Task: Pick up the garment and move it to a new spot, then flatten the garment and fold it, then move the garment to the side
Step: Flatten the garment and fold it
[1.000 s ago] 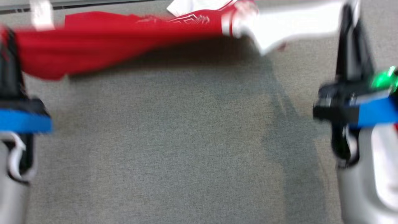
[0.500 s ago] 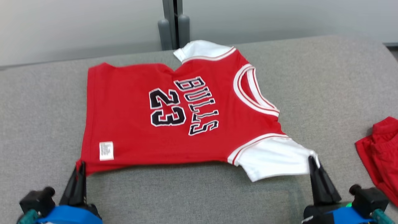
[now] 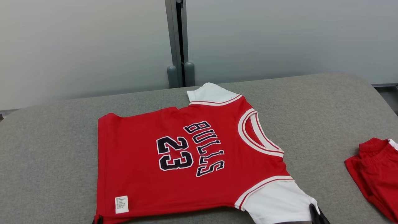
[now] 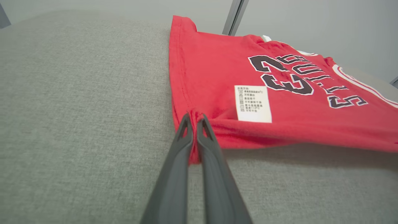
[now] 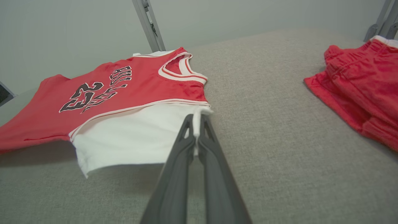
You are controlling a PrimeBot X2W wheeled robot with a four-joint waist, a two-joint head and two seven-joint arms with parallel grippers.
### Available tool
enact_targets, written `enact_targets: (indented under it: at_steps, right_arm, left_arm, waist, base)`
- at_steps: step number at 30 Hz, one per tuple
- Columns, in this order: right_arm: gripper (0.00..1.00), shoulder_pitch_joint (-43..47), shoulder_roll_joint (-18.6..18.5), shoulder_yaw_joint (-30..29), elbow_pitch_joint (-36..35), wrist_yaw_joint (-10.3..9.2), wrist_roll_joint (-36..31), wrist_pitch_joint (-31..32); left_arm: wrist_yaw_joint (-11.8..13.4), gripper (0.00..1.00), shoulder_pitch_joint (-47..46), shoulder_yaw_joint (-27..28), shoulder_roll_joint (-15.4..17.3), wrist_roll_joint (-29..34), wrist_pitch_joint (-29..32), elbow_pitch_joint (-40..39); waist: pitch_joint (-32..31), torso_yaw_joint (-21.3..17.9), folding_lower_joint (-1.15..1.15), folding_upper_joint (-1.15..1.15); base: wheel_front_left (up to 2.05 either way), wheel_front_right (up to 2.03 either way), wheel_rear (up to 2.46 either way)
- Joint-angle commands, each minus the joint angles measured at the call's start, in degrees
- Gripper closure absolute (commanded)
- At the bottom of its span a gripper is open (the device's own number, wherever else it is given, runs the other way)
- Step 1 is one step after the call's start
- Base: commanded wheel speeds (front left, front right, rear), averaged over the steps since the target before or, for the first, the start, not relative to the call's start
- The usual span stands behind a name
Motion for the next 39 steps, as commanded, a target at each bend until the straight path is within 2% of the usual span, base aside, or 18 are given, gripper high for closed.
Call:
enact_targets:
  at_steps: [1,7,13,24,35,36,37,38,39]
  right_arm:
    - [1.00,1.0,-0.3,-0.6,-0.7,-0.02,0.2,-0.3]
    - [1.00,-2.8,-0.3,-0.5,-2.7,-0.02,1.3,-0.3]
    - [1.00,-12.3,-0.3,1.2,-3.5,-0.02,0.2,-0.3]
    - [1.00,-28.6,-0.3,2.1,3.5,-0.02,-4.6,-0.3]
    - [1.00,-36.9,-0.3,-0.1,10.6,-0.01,-9.2,-0.3]
    - [0.89,-37.0,-0.3,-0.1,10.8,-0.02,-9.5,-0.3]
    - [0.18,-37.1,-0.3,-0.3,10.7,-0.02,-9.4,-0.3]
    - [0.00,-37.1,-0.3,-0.7,10.3,-0.01,-9.9,-0.3]
    - [0.00,-36.8,-0.3,-1.3,9.7,-0.02,-10.1,-0.3]
  left_arm:
    - [0.1,1.00,0.7,0.9,0.1,0.5,-0.1,0.1]
    - [0.1,1.00,-2.0,0.8,0.3,-0.2,-0.1,-1.2]
    - [0.1,1.00,-8.0,-0.8,2.1,-2.2,-0.1,-1.7]
    - [0.1,1.00,-17.9,-8.3,8.4,-6.7,-0.1,1.3]
    - [0.1,1.00,-23.1,-13.6,11.6,-10.2,-0.1,1.1]
    - [0.1,0.89,-23.4,-13.8,11.9,-10.5,-0.1,0.5]
    - [0.1,0.29,-23.6,-13.8,12.0,-10.7,-0.1,0.0]
    - [0.1,0.00,-23.7,-13.7,12.0,-10.7,-0.1,-0.5]
    - [0.1,0.00,-23.6,-13.6,12.0,-10.8,-0.1,-1.0]
  waist:
    - [0.0,0.2,0.01,0.02]
    - [1.6,0.7,0.01,0.02]
    - [5.8,0.9,0.01,0.02]
    - [11.9,2.5,0.01,0.02]
    - [16.7,4.1,0.01,0.02]
    - [16.9,4.1,0.01,0.02]
    - [17.2,4.1,0.01,0.02]
    - [17.3,4.1,0.01,0.02]
    - [17.4,4.1,0.01,0.02]
  base:
    - [0.00,0.00,0.00]
    - [0.00,0.00,0.00]
    - [0.00,0.00,0.00]
    - [0.00,0.00,0.00]
    - [0.00,0.00,0.00]
    - [0.00,0.00,0.00]
    - [0.00,0.00,0.00]
    - [0.00,0.00,0.00]
    - [0.00,0.00,0.00]
